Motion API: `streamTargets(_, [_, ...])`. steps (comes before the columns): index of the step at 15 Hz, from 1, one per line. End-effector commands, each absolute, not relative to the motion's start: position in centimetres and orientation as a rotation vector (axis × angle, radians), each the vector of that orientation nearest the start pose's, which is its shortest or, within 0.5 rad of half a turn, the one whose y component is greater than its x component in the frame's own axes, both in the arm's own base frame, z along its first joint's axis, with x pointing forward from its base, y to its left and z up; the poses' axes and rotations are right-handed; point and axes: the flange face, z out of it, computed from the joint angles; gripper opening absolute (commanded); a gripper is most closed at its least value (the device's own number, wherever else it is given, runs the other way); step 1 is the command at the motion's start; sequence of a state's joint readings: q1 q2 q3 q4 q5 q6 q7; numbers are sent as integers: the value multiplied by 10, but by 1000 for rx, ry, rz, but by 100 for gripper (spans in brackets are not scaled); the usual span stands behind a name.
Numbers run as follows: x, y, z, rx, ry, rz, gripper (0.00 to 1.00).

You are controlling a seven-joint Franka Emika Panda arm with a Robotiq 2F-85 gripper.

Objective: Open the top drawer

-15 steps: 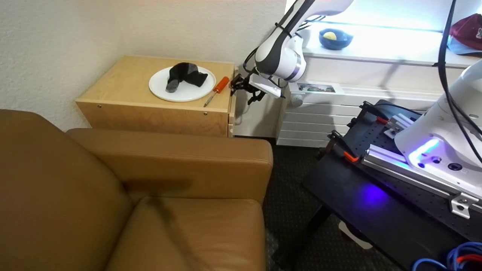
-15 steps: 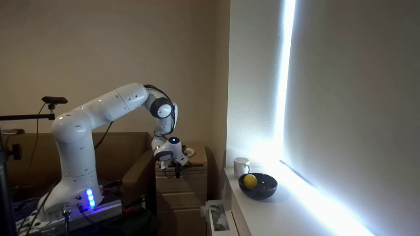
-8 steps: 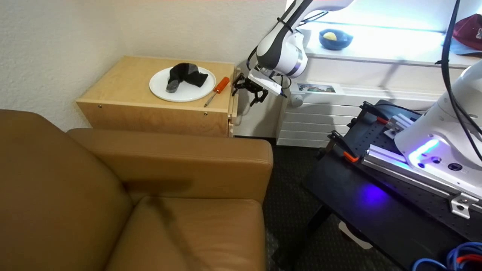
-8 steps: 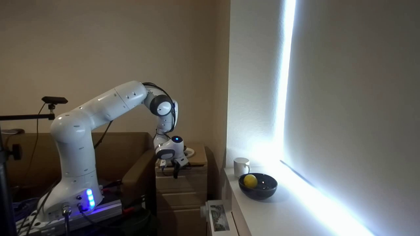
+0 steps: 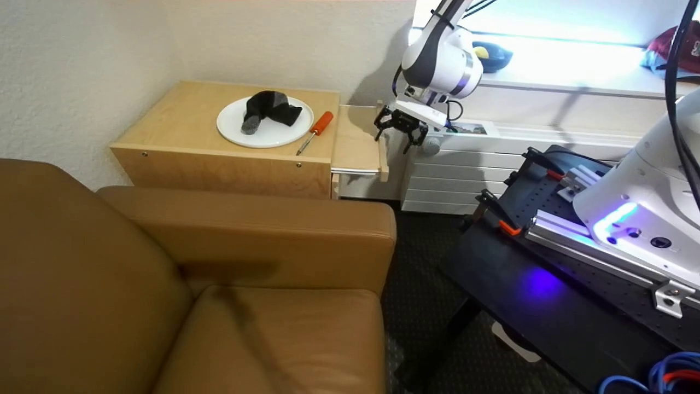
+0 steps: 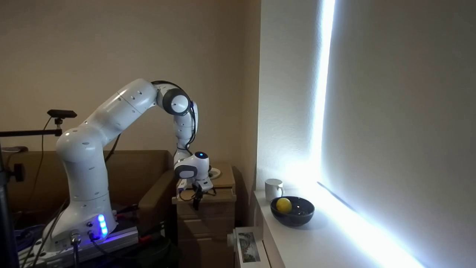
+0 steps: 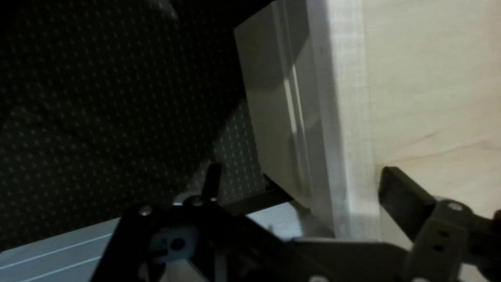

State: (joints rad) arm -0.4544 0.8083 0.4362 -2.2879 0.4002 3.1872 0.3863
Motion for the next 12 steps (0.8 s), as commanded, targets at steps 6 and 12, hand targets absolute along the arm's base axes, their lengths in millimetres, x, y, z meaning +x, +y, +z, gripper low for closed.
streamTargets(6, [383, -120, 29, -2663, 1606, 77, 100])
streamTargets(12, [383, -127, 64, -2667, 1638, 94, 100])
